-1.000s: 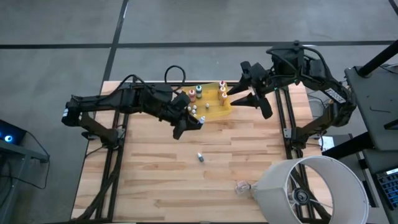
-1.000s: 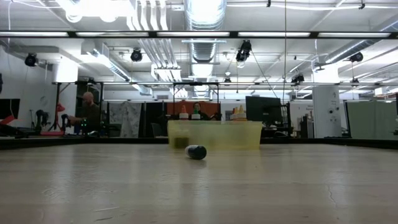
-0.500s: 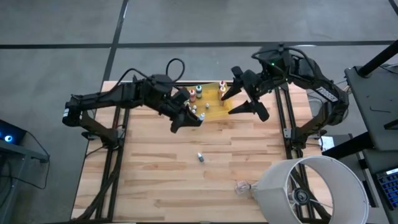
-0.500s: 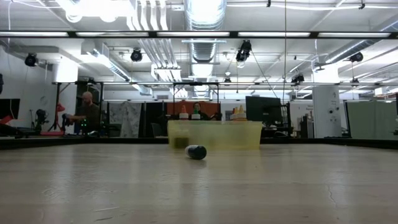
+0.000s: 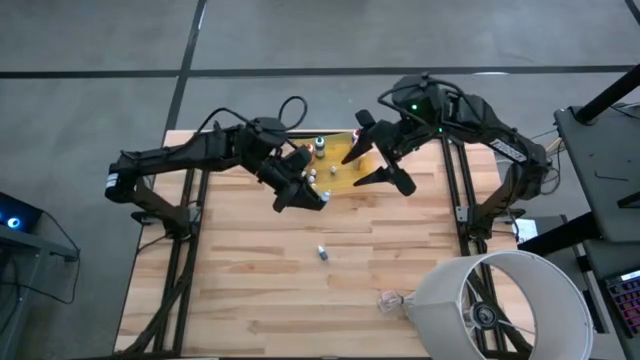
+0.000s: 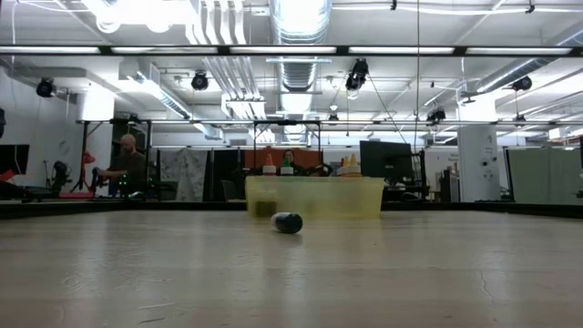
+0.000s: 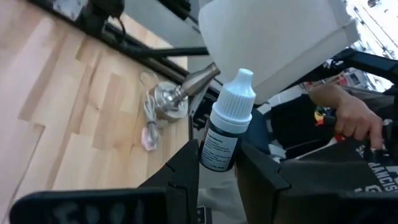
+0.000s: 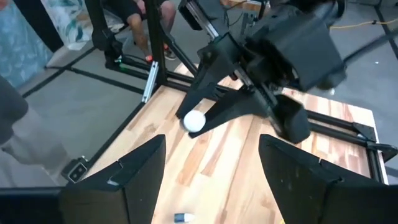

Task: Pick & Place food coloring
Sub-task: Put the small black food coloring bottle into the yellow bin

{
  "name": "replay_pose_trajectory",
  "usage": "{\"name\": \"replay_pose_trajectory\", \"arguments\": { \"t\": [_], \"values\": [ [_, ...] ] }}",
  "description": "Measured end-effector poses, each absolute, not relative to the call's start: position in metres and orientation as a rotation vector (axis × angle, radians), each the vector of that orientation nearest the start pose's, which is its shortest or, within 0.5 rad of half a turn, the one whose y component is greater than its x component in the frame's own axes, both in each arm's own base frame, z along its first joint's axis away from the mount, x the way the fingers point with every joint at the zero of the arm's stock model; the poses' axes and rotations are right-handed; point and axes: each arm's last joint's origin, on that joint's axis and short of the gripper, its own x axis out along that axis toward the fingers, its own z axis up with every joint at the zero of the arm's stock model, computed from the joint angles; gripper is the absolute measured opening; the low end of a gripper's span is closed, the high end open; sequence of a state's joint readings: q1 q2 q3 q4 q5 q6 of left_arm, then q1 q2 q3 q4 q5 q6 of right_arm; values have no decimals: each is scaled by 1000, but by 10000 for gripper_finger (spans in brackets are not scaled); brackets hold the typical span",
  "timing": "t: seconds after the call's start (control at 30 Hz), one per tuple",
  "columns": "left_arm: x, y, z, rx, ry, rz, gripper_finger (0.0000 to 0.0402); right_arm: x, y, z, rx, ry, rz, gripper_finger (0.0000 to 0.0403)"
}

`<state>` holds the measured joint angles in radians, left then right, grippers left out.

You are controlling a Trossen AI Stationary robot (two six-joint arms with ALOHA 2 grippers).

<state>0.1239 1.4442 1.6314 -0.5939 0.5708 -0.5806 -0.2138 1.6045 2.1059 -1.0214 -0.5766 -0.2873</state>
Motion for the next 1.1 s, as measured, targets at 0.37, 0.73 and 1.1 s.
{"name": "replay_pose_trajectory", "arguments": {
  "t": [0.37, 0.73, 1.1],
  "values": [
    [320, 24, 415, -766, 593, -388, 69, 303, -46, 477, -120, 494, 461, 245],
    [323, 31, 414, -770, 583, -393, 69, 308, -31, 472, -148, 519, 528, 245],
    [323, 31, 415, -769, 573, -409, 69, 324, -28, 459, -157, 550, 553, 240]
  ]
}}
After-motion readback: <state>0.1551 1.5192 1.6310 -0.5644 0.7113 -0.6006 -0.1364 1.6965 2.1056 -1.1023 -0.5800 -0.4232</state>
